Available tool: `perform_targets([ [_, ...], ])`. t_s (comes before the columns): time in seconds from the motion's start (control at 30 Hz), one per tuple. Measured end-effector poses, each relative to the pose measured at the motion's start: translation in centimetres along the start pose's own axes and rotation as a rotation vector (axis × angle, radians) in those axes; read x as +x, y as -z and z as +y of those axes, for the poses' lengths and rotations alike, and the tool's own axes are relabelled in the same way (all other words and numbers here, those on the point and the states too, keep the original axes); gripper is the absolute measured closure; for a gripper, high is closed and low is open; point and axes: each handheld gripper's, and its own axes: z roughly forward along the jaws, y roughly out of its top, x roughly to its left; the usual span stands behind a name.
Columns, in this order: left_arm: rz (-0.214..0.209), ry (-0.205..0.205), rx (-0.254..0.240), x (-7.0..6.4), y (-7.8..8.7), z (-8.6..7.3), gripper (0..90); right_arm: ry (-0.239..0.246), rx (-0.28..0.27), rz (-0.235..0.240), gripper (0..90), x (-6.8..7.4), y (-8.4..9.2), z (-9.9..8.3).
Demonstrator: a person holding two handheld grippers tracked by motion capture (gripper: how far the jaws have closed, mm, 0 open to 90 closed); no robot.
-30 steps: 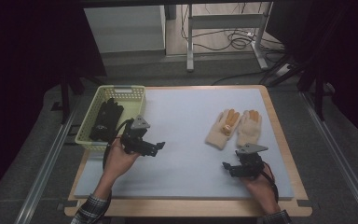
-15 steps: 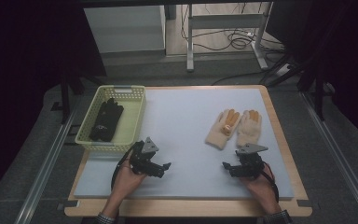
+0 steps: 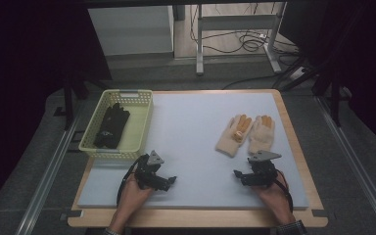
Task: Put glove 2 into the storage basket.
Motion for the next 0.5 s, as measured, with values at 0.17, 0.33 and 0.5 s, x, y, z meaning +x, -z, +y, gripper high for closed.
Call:
perform_targets([
  [0.17, 0.0, -0.001, -0.003, -0.01, 0.0, -0.04, 1.0, 0.0, -0.001, -0.001, 23.4, 0.02, 0.02, -0.01],
  [0.33, 0.0, 0.0, -0.004, -0.01, -0.01, -0.04, 1.0, -0.026, -0.017, 0.006, 27.1, -0.21, 0.15, -0.05],
  [0.5, 0.001, 0.0, -0.004, -0.01, -0.01, -0.05, 1.0, -0.065, -0.03, 0.028, 35.8, -0.74, 0.6, -0.22],
])
